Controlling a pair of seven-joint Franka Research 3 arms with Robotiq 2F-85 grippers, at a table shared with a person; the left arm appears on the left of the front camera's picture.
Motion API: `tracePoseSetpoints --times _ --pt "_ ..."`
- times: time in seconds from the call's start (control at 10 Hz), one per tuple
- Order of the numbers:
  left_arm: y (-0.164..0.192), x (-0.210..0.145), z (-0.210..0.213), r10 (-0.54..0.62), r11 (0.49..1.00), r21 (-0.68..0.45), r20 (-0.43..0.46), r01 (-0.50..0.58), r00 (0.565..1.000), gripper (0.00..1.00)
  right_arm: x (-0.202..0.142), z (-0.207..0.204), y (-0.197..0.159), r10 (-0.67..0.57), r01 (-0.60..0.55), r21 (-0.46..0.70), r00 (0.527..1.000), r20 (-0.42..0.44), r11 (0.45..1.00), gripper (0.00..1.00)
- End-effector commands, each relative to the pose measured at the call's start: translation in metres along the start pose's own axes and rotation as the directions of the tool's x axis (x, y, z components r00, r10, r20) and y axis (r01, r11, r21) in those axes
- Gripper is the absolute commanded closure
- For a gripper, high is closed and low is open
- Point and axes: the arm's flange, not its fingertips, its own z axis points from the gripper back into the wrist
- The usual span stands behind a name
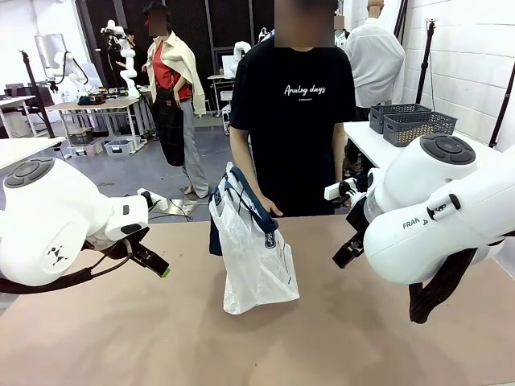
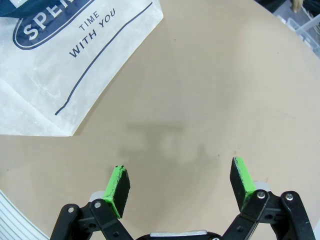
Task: Transfer purchased items from the store into the shopping bag.
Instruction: Open the Reusable shopping bag in the center of the table.
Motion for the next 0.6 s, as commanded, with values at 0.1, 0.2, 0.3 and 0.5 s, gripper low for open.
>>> tracePoseSetpoints --times 0.1,0.2,0.3,0.5 --pt "0.0 0.0 0.0 0.0 1.0 0.0 0.0 0.0 1.0 0.0 0.006 0.003 0.006 -0.001 0.001 0.054 1.0 0.004 0.999 0.0" --pt "-0.003 0.007 0.008 0.017 0.999 -0.047 0.008 -0.017 1.0 0.0 0.012 0.009 0.008 -0.009 0.008 0.108 1.0 0.008 0.994 0.0" --pt "-0.005 0.015 0.02 0.028 0.997 -0.078 0.023 -0.027 0.999 0.0 0.02 0.02 0.011 -0.006 0.005 0.16 1.0 0.006 0.987 0.0" --pt "-0.004 0.035 0.043 0.055 0.992 -0.117 0.022 -0.052 0.998 0.0 0.045 0.038 0.009 0.005 -0.002 0.207 1.0 -0.013 0.978 0.0"
